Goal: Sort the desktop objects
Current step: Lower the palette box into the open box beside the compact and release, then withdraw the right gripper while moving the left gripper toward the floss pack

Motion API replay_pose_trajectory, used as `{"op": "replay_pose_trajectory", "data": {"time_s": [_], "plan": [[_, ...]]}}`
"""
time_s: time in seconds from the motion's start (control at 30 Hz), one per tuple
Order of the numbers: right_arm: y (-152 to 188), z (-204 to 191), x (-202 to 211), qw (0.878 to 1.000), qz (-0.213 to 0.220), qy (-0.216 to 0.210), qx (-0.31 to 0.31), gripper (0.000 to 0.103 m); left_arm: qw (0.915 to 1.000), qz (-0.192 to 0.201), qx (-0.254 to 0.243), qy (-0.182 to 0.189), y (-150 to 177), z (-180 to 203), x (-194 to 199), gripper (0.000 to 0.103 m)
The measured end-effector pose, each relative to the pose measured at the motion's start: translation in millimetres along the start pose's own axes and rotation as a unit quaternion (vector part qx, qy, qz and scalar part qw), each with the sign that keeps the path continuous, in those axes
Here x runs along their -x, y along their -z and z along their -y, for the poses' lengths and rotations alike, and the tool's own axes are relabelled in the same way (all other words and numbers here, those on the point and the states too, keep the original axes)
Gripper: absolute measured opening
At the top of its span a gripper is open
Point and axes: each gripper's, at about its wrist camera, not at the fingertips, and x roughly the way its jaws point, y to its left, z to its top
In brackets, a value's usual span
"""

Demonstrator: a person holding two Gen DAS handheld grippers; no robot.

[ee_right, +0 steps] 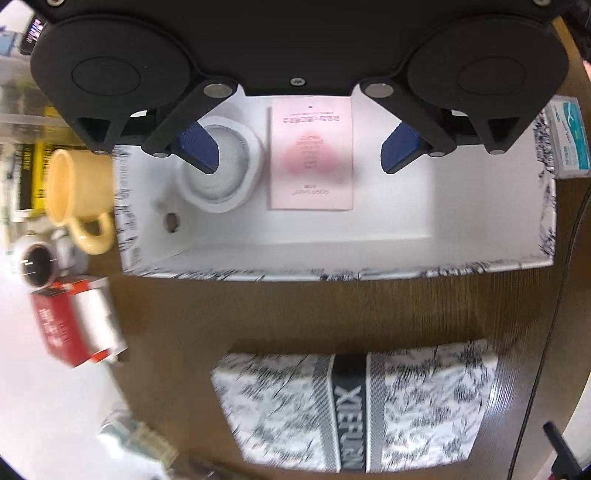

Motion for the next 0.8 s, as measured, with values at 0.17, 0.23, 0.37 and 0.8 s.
{"op": "replay_pose_trajectory", "data": {"time_s": [0.17, 0.23, 0.37, 0.8], "plan": [[4.4, -4.8, 36.0, 0.998, 0.022, 0.044, -0.025, 0.103, 0.9999, 0.01, 0.001, -0.009, 5.6, 14.7, 12.5, 0.103], [7.7, -8.0, 49.5, 0.997, 0.031, 0.057, -0.032, 0.103, 0.9998, 0.015, 0.001, -0.011, 8.6, 21.8, 17.8, 0.103], [12.7, -17.0, 69.1, 0.995, 0.046, 0.078, -0.048, 0.103, 0.9996, 0.022, -0.001, -0.015, 15.0, 36.8, 27.0, 0.103], [28.6, -73.3, 138.8, 0.977, 0.119, 0.142, -0.105, 0.103, 0.9986, 0.048, 0.007, -0.018, 35.2, 70.7, 52.5, 0.103]]}}
